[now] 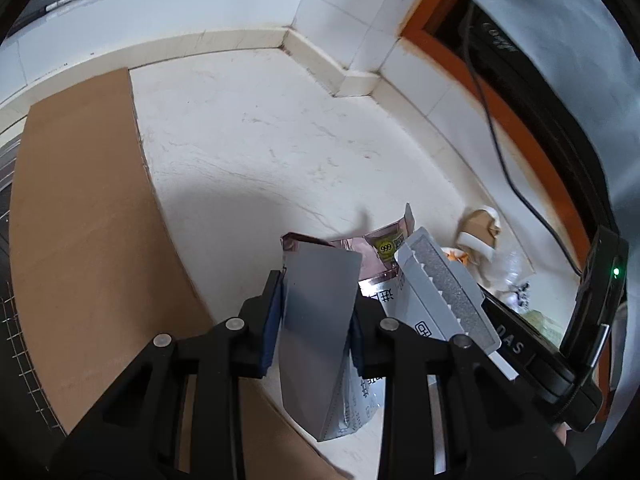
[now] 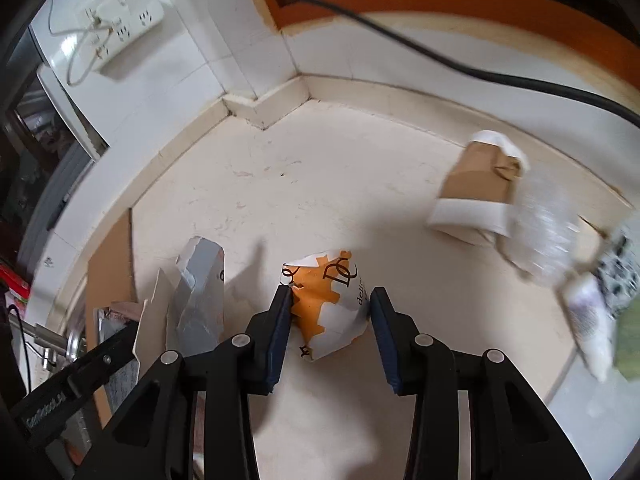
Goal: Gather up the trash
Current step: 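Grasp the silver-and-white snack bag with the left tool while the right tool grasps the orange-and-white wrapper, then lift the snack bag and orange wrapper off the counter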
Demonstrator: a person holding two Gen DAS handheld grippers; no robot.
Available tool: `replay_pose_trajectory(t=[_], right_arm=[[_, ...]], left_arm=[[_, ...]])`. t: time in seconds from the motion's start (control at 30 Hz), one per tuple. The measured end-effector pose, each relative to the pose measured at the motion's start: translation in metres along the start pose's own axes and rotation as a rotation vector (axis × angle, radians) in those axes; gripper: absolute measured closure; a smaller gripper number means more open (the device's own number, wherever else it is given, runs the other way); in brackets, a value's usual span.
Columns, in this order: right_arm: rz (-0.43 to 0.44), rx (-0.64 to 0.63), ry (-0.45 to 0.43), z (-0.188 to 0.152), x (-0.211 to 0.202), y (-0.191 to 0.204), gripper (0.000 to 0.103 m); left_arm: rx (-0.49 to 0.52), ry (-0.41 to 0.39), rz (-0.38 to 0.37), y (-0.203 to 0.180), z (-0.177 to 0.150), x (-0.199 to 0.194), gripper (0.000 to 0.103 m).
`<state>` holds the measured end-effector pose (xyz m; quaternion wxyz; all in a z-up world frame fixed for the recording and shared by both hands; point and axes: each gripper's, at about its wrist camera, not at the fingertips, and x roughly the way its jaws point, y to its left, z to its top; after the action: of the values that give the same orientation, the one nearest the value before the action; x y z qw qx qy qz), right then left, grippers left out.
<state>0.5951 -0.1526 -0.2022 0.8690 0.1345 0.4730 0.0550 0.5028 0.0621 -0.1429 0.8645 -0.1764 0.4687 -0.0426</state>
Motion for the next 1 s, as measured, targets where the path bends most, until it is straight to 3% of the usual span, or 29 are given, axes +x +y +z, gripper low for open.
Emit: replay_pose_trajectory(t=[0.27, 0.5, 0.73, 1.0], right_arm=[[0.038, 0.024, -0.008, -0.04, -0.08, -0.016, 0.064], [0.065, 0.034, -0.019, -0.101, -0.173, -0.024, 0.064], [0.113, -0.019, -0.008, -0.191, -0.249, -0.022, 0.064], [0.116, -0.154, -0.014, -0.295, -0.288, 0.004, 0.064]], left_arm=[[0.05, -0.005, -0.046, -0.028, -0.037, -0.077, 0.077], [0.101, 0.004, -0.091, -0.044, -0.088, -0.156, 0.077], [0.165, 0.022, -0.127, -0.046, -0.159, -0.211, 0.077], [0.23, 0.025, -0.111, -0.02, -0.257, -0.238, 0.077]])
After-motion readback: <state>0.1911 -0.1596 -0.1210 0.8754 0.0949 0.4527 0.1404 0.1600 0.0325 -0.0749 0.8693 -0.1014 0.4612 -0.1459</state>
